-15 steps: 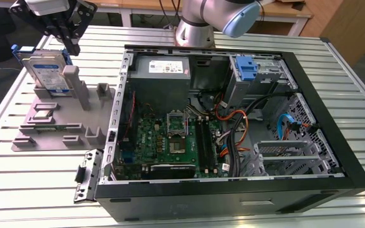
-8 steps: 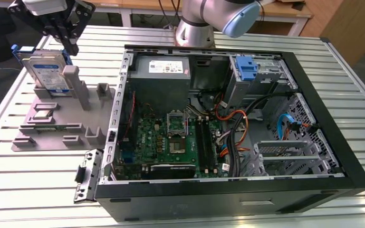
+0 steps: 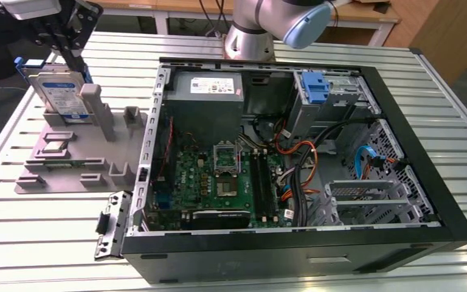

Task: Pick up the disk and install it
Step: 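Reach for the disk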

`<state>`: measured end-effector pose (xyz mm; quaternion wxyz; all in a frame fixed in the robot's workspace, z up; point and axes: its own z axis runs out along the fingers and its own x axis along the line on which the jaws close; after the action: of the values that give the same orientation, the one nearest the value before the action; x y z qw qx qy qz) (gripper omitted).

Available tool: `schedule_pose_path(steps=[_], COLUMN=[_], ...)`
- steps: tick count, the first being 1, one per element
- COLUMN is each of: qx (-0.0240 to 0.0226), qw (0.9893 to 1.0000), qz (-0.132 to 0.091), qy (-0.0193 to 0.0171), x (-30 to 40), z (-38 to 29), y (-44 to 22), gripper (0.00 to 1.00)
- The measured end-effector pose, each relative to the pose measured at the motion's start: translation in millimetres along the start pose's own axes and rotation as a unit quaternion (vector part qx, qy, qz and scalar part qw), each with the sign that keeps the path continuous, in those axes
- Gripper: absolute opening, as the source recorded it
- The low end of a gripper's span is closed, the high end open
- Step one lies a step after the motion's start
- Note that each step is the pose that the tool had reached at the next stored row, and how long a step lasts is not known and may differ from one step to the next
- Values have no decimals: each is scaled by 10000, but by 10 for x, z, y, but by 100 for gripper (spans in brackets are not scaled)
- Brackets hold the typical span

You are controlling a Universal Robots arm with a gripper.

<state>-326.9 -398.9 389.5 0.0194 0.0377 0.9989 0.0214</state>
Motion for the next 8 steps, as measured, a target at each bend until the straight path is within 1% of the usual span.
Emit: schedule_pose_path(steps=[2, 4, 8], qx=[5, 7, 7], qw=[10000, 10000, 10000], qz=[0, 0, 0], qy=[0, -1, -1], x=[60, 99, 109], z=[3, 4, 4], y=[-5, -7, -8], gripper=[11, 11, 11])
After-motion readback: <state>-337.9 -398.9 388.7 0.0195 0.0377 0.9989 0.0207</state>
